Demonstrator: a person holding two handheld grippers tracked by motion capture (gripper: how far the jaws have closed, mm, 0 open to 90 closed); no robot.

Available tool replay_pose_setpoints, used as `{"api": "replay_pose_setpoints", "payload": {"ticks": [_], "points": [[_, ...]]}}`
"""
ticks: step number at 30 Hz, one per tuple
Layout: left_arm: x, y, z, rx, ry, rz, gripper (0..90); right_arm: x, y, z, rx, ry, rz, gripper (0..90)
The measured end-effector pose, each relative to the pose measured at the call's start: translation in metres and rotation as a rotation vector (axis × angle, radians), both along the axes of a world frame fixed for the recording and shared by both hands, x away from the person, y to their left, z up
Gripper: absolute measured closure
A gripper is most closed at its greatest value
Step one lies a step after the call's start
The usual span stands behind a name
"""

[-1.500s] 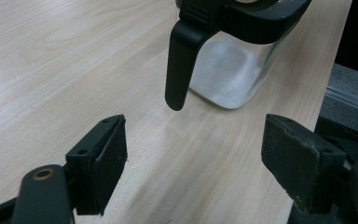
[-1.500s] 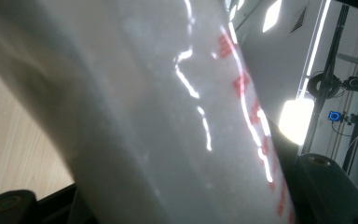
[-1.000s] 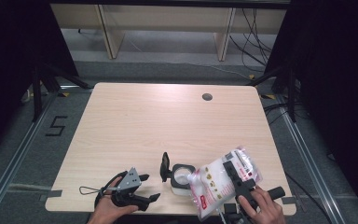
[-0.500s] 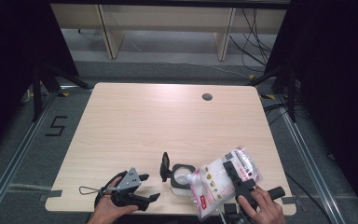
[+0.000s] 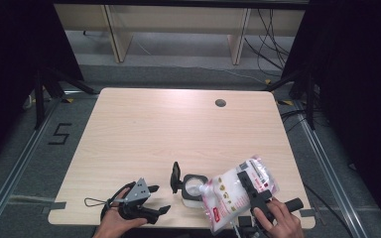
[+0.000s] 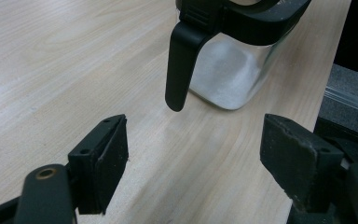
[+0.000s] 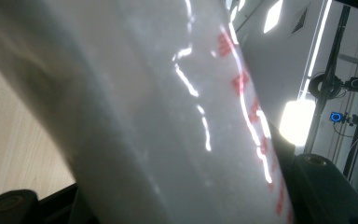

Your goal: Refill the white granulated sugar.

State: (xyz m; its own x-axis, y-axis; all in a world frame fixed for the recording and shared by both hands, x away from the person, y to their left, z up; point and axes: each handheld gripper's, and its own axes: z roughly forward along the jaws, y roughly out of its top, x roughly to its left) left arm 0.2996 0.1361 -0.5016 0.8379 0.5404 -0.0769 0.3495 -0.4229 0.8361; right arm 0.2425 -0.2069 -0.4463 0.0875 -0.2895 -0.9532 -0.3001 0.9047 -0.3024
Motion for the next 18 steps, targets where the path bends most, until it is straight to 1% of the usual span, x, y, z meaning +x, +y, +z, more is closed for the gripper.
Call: {"api": "replay_pose_setpoints", "payload": {"ticks": [1,2,3,4,5,6,7,10,12,16,17,18], "points": [[-0.0003,0.0000,-0.0001,-0.002,0.002,0.002,23.1,0.0001,-0.0001,0.0000,0.000,0.000,0.001,49.2],[-0.0023,-0.0009,-0.0006,-0.016,0.025,0.024,23.1,0.0002,0.0000,0.0001,0.001,0.000,0.001,49.2],[-0.0016,0.0008,0.0000,0.004,0.014,0.014,23.1,0.0003,0.0000,0.0001,0.003,0.000,0.003,49.2],[-0.0015,0.0016,0.0004,0.011,0.014,0.016,23.1,0.0003,0.0002,0.0000,0.004,-0.001,0.002,49.2],[-0.0019,0.0012,0.0008,-0.001,0.010,0.012,23.1,0.0002,0.0002,0.0000,0.003,-0.001,0.002,49.2],[-0.0017,0.0018,0.0011,0.000,0.009,0.007,23.1,0.0003,0.0001,-0.0001,0.001,0.000,0.002,49.2],[-0.0010,0.0023,0.0014,0.005,0.000,-0.002,23.0,0.0004,0.0000,-0.0001,0.000,0.001,0.003,49.2],[-0.0006,0.0019,0.0006,0.003,-0.006,-0.001,23.0,0.0004,-0.0004,0.0005,-0.007,0.000,0.001,49.2],[-0.0008,0.0019,0.0012,0.011,-0.004,-0.002,22.9,0.0006,-0.0004,0.0006,-0.010,-0.001,0.001,49.3],[-0.0019,0.0013,0.0013,0.006,0.005,0.010,22.8,0.0005,-0.0007,-0.0003,0.000,0.001,0.000,49.3],[-0.0017,0.0011,0.0007,0.000,0.003,0.008,22.8,0.0004,-0.0006,0.0003,-0.010,0.001,-0.002,49.3],[-0.0023,0.0003,0.0001,-0.010,0.014,0.014,22.8,0.0001,-0.0005,0.0002,-0.011,-0.001,-0.003,49.3]]}}
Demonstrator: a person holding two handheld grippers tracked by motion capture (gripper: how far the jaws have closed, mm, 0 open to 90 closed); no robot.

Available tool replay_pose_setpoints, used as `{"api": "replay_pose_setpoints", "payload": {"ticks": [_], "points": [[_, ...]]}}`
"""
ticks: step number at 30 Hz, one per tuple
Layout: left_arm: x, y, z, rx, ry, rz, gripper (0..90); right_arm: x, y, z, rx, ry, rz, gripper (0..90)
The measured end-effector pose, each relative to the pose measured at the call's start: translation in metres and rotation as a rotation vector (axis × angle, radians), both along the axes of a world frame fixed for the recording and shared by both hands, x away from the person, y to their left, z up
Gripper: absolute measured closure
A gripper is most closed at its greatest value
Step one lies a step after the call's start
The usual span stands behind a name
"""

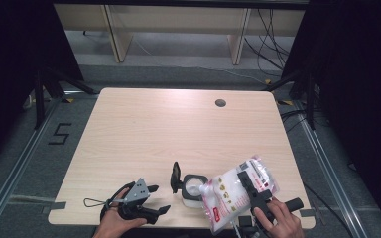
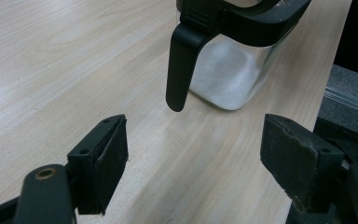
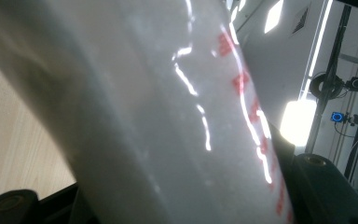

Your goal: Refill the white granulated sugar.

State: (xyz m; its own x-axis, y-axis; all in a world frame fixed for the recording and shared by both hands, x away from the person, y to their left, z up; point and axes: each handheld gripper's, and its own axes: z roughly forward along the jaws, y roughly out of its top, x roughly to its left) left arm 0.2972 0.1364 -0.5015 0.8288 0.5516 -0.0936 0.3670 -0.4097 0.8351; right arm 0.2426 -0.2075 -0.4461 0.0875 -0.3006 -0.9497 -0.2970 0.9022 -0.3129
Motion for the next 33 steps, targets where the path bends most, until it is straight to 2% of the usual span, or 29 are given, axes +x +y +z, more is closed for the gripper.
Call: {"api": "replay_pose_setpoints", "payload": {"ticks": [6,7,8,9,10,12,14,15,16,22,24,26,27,28,29,30,31,33], "points": [[-0.0001,-0.0002,-0.0003,0.000,0.002,-0.002,22.8,0.0000,0.0002,0.0004,0.000,0.001,0.001,49.3],[0.0001,0.0001,-0.0001,0.003,-0.003,-0.003,22.8,0.0005,-0.0007,-0.0024,0.037,0.015,-0.002,49.3],[0.0002,0.0005,0.0003,0.005,0.000,-0.007,22.7,0.0001,0.0003,-0.0004,0.015,0.003,0.006,49.3],[-0.0003,0.0011,0.0008,0.013,-0.002,-0.004,22.8,-0.0001,0.0006,0.0000,0.011,-0.002,0.006,49.3],[-0.0008,0.0008,-0.0003,-0.003,-0.001,0.000,22.7,-0.0003,0.0004,-0.0007,0.022,0.009,-0.005,49.4],[-0.0003,0.0034,0.0013,0.031,-0.008,-0.001,22.7,0.0002,0.0010,-0.0003,0.021,0.006,-0.002,49.4],[-0.0013,0.0023,0.0015,0.010,-0.010,0.004,22.8,0.0007,0.0019,0.0001,0.018,-0.004,0.016,49.4],[0.0004,0.0028,0.0015,0.017,-0.023,-0.011,22.7,0.0007,0.0017,-0.0001,0.020,-0.002,0.019,49.4],[-0.0010,0.0020,0.0009,0.010,0.001,0.007,22.7,0.0008,0.0015,-0.0005,0.020,0.004,0.015,49.4],[-0.0005,0.0011,0.0007,0.012,0.004,-0.001,22.7,-0.0001,0.0011,-0.0002,0.020,0.003,0.011,49.4],[-0.0007,0.0010,-0.0002,0.000,-0.002,0.001,22.7,0.0001,0.0017,0.0001,0.017,-0.003,0.021,49.4],[0.0010,0.0026,0.0011,0.021,-0.026,-0.018,22.7,-0.0003,0.0019,0.0008,0.011,-0.006,0.020,49.4],[0.0009,0.0022,0.0010,0.018,-0.022,-0.017,22.7,-0.0006,0.0022,0.0015,0.003,-0.007,0.016,49.4],[-0.0003,0.0010,0.0000,0.003,-0.006,-0.001,22.7,-0.0004,0.0016,-0.0016,0.043,0.011,0.009,49.4],[-0.0008,0.0008,0.0003,0.010,0.001,0.000,22.8,-0.0008,0.0022,0.0004,0.015,-0.004,0.018,49.5],[-0.0003,0.0016,0.0010,0.025,-0.002,-0.006,22.7,-0.0010,0.0012,-0.0009,0.033,0.007,0.008,49.4],[-0.0008,0.0004,0.0004,0.007,0.002,0.000,22.7,-0.0012,0.0018,0.0012,0.013,-0.005,0.015,49.4],[0.0002,0.0013,0.0006,0.016,-0.001,-0.007,22.7,-0.0004,0.0008,-0.0001,0.035,0.008,0.006,49.4]]}}
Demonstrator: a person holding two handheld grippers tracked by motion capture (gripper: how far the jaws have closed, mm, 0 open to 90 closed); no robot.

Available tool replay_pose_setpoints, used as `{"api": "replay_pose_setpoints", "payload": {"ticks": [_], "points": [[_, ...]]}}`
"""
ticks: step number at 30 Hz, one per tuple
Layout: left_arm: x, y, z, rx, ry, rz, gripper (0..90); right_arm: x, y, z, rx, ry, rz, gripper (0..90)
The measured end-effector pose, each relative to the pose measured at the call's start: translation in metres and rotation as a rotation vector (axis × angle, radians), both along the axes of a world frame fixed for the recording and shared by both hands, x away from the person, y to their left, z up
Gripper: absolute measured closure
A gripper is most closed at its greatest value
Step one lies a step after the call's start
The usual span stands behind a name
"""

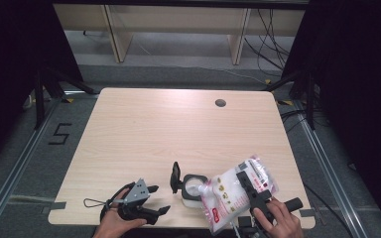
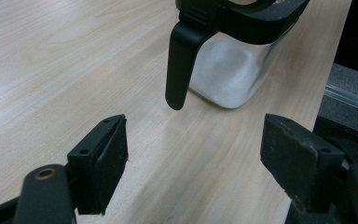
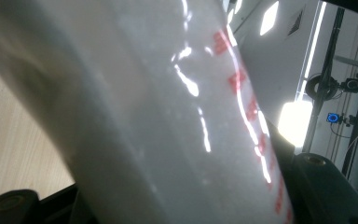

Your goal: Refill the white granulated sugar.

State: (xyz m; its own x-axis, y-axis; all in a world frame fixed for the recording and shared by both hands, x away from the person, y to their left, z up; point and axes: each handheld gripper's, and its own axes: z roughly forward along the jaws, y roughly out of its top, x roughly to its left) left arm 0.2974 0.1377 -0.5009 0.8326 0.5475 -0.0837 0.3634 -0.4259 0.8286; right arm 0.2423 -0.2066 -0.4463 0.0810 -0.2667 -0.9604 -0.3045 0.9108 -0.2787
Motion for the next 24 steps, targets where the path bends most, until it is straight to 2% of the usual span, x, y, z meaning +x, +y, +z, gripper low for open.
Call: {"api": "replay_pose_setpoints", "payload": {"ticks": [1,2,3,4,8,10,13,14,15,16,17,18,19,20,24], "points": [[0.0001,-0.0003,-0.0008,-0.009,-0.010,0.000,22.7,0.0000,-0.0004,0.0004,-0.001,-0.004,-0.003,49.4],[0.0010,0.0004,-0.0004,0.000,-0.022,-0.012,22.7,0.0005,-0.0007,0.0010,-0.006,-0.012,0.010,49.5],[0.0004,0.0005,-0.0001,0.002,-0.016,-0.006,22.7,0.0016,-0.0021,-0.0012,0.019,0.000,0.009,49.4],[0.0008,0.0006,-0.0001,0.001,-0.016,-0.008,22.7,0.0008,-0.0016,0.0012,-0.004,-0.010,-0.001,49.4],[0.0010,0.0001,-0.0006,0.003,-0.021,-0.009,22.7,-0.0004,-0.0026,-0.0010,0.043,0.011,-0.030,49.4],[0.0008,0.0001,-0.0002,0.008,-0.017,-0.007,22.7,0.0000,-0.0017,0.0015,0.015,-0.005,-0.014,49.4],[0.0009,0.0003,-0.0007,0.000,-0.020,-0.008,22.7,-0.0001,-0.0017,0.0012,0.009,-0.005,-0.013,49.4],[0.0012,0.0009,-0.0001,0.012,-0.019,-0.005,22.7,0.0000,-0.0017,0.0016,0.002,-0.005,-0.014,49.5],[0.0013,0.0008,-0.0006,0.006,-0.020,-0.004,22.7,0.0005,-0.0020,-0.0007,0.028,0.007,-0.018,49.4],[0.0012,0.0009,-0.0002,0.012,-0.018,-0.004,22.7,0.0002,-0.0015,0.0017,-0.003,-0.008,-0.015,49.4],[0.0010,0.0005,-0.0004,0.006,-0.017,-0.007,22.7,0.0008,-0.0014,-0.0001,0.021,0.005,-0.009,49.4],[0.0014,0.0010,-0.0003,0.012,-0.016,-0.009,22.7,0.0008,-0.0010,-0.0001,0.020,0.000,-0.001,49.5],[0.0004,0.0007,-0.0007,0.010,0.000,0.008,22.7,0.0005,0.0000,0.0020,-0.009,-0.015,0.005,49.4],[0.0001,0.0001,-0.0011,-0.005,-0.001,0.015,22.7,0.0000,-0.0002,0.0012,0.000,-0.003,-0.011,49.4],[0.0008,0.0005,-0.0008,-0.004,-0.014,0.002,22.7,0.0002,-0.0003,0.0023,-0.012,-0.016,0.008,49.4]]}}
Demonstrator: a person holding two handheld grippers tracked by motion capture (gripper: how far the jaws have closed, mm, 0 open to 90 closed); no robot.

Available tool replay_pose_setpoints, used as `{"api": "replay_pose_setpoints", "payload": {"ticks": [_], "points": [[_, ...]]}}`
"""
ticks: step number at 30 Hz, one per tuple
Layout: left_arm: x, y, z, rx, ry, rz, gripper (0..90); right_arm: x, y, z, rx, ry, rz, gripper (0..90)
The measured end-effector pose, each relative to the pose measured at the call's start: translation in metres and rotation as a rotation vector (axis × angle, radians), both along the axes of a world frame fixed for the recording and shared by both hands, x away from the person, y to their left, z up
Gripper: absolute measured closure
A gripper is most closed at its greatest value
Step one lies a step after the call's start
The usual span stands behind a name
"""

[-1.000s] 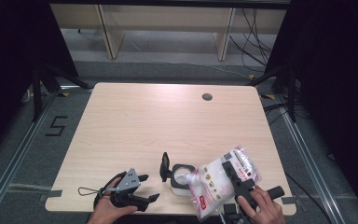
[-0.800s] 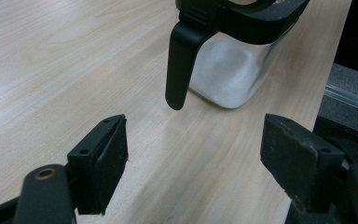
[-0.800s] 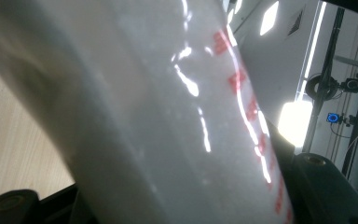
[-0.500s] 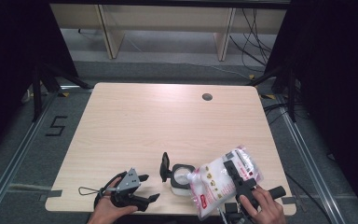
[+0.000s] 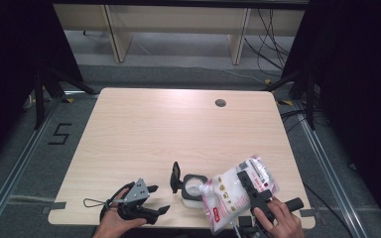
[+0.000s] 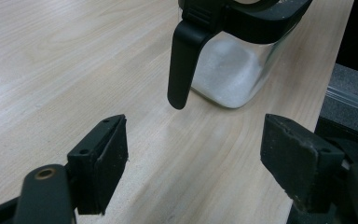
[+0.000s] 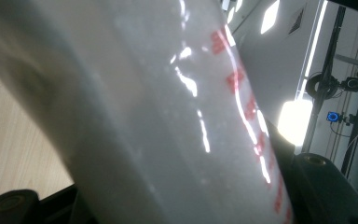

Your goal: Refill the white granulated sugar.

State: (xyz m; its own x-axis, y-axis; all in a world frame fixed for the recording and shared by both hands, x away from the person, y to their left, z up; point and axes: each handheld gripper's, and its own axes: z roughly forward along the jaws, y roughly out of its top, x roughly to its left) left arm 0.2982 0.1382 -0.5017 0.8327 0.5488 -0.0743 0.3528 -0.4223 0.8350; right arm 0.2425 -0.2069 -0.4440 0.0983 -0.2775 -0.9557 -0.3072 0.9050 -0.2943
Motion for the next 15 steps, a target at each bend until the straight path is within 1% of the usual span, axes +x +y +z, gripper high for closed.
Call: {"api": "replay_pose_setpoints", "payload": {"ticks": [1,3,4,5,6,7,8,9,10,11,12,13,14,15], "points": [[0.0006,0.0007,0.0008,0.016,-0.006,-0.003,22.7,0.0003,-0.0001,0.0003,0.004,0.000,-0.002,49.4],[-0.0009,0.0000,0.0007,0.004,0.007,0.008,22.7,-0.0001,-0.0009,0.0008,0.010,0.001,-0.010,49.5],[-0.0008,-0.0002,-0.0002,-0.006,0.001,0.008,22.7,-0.0004,-0.0012,0.0009,0.010,0.005,-0.011,49.5],[-0.0001,0.0002,-0.0001,0.003,-0.003,0.003,22.7,-0.0005,-0.0013,0.0010,0.010,0.008,-0.016,49.4],[0.0014,0.0018,0.0004,0.026,-0.016,-0.011,22.7,-0.0001,-0.0010,0.0015,0.009,0.000,-0.008,49.4],[0.0003,0.0010,0.0007,0.017,-0.003,0.001,22.7,0.0004,-0.0019,-0.0017,0.044,0.020,-0.020,49.4],[-0.0008,0.0002,0.0005,0.002,0.005,0.010,22.7,-0.0003,-0.0013,-0.0002,0.020,0.012,-0.022,49.5],[-0.0002,0.0004,0.0008,0.005,0.006,0.002,22.7,-0.0004,-0.0011,0.0000,0.014,0.009,-0.017,49.5],[-0.0007,0.0003,0.0009,0.006,0.006,0.008,22.7,0.0001,-0.0007,0.0004,0.005,0.003,-0.002,49.5],[-0.0005,0.0004,0.0008,0.008,0.005,0.007,22.7,0.0004,-0.0004,0.0001,0.005,0.004,-0.002,49.4],[-0.0006,0.0004,0.0008,0.008,0.005,0.010,22.7,0.0011,-0.0011,-0.0024,0.031,0.019,-0.010,49.4],[-0.0008,0.0003,0.0008,0.002,0.009,0.007,22.7,0.0010,-0.0009,-0.0026,0.031,0.020,-0.010,49.4],[0.0000,0.0006,0.0011,0.005,0.001,-0.006,22.7,0.0002,0.0002,-0.0001,0.001,0.006,-0.003,49.4],[0.0005,0.0008,0.0011,0.008,-0.005,-0.011,22.7,-0.0005,0.0000,0.0001,0.004,0.006,-0.005,49.4]]}}
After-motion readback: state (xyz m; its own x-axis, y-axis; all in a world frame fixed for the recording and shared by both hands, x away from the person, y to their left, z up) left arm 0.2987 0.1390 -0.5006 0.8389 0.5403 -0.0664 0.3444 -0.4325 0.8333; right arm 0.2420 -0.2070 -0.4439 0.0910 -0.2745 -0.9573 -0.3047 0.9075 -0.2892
